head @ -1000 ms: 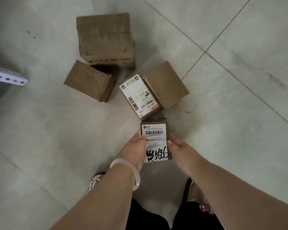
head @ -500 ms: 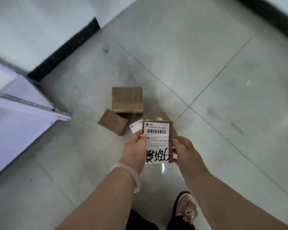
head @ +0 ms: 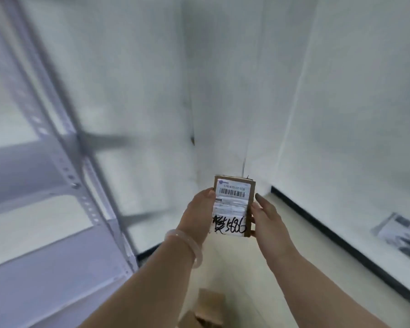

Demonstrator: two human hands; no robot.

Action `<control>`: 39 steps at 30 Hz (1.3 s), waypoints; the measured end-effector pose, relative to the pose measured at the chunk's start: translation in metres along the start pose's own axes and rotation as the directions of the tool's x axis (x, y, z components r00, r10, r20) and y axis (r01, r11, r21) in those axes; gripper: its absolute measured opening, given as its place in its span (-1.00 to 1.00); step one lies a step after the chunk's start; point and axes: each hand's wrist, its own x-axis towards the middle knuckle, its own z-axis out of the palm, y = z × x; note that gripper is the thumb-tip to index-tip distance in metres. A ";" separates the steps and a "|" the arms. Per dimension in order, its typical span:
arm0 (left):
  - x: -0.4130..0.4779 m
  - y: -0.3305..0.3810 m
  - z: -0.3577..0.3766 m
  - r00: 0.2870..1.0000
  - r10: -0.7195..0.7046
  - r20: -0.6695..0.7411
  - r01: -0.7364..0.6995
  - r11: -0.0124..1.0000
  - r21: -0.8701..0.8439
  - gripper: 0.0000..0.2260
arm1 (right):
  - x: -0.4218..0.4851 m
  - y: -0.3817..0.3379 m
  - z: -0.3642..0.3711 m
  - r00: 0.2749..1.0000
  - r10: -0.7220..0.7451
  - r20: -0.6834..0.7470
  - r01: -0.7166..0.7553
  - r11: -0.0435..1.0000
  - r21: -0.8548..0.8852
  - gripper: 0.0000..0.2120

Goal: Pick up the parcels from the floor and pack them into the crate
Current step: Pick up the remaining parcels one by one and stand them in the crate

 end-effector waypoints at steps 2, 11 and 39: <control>-0.033 0.059 -0.019 0.996 0.078 -0.053 -0.078 0.997 -0.002 -0.73 | -0.014 -0.064 0.013 0.985 -0.127 0.119 0.131 0.991 -0.023 -0.70; -0.192 0.143 -0.121 0.858 0.211 -0.468 -0.266 0.963 -0.053 -0.70 | -0.108 -0.178 0.115 0.758 -0.417 0.501 0.461 0.886 0.039 -0.67; -0.732 0.012 -0.577 0.350 0.047 -0.936 -0.172 0.985 -0.014 -0.82 | -0.668 -0.119 0.545 0.154 -0.253 0.955 0.320 0.927 0.194 -0.61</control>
